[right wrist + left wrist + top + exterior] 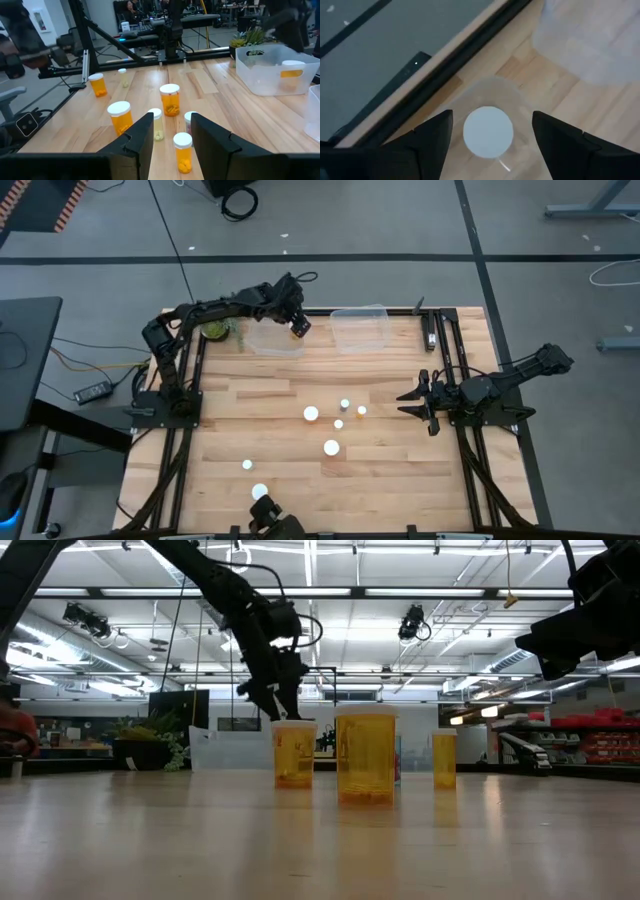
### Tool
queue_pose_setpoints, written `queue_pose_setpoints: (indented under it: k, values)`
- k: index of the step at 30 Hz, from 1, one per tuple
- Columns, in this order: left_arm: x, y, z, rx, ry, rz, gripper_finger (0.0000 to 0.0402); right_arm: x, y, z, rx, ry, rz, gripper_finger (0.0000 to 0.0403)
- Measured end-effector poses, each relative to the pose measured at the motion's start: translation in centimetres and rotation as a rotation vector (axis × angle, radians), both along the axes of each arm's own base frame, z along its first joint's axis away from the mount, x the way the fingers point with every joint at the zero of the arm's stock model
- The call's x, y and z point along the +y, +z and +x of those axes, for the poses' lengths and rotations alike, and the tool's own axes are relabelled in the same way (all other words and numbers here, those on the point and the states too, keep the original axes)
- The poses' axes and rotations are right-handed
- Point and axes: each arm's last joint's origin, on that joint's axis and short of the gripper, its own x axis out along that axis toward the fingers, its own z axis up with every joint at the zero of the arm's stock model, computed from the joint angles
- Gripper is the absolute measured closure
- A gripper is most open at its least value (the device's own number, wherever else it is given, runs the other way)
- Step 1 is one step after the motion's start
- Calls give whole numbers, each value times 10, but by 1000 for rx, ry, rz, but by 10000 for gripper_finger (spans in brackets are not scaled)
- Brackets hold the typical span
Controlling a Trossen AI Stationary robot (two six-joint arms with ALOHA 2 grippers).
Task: Pick and place medicine bottles into bin by pill shape (circle, oval)
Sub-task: Put the top large orange pill bottle into the left bin
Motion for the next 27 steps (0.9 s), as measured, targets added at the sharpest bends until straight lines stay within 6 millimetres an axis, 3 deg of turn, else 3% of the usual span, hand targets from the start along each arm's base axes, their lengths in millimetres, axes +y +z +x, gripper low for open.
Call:
queue_pose_setpoints:
  k: [4,8,17,27]
  values:
    - [-9,26,-1,-3,-38,4,118,0,0,0,0,0,0,265]
    - [-33,38,9,-69,-177,-48,118,0,0,0,0,0,0,265]
    - [-119,28,32,95,-551,-178,118,0,0,0,0,0,0,265]
    - [-203,13,40,233,-728,-160,118,0,0,0,0,0,0,265]
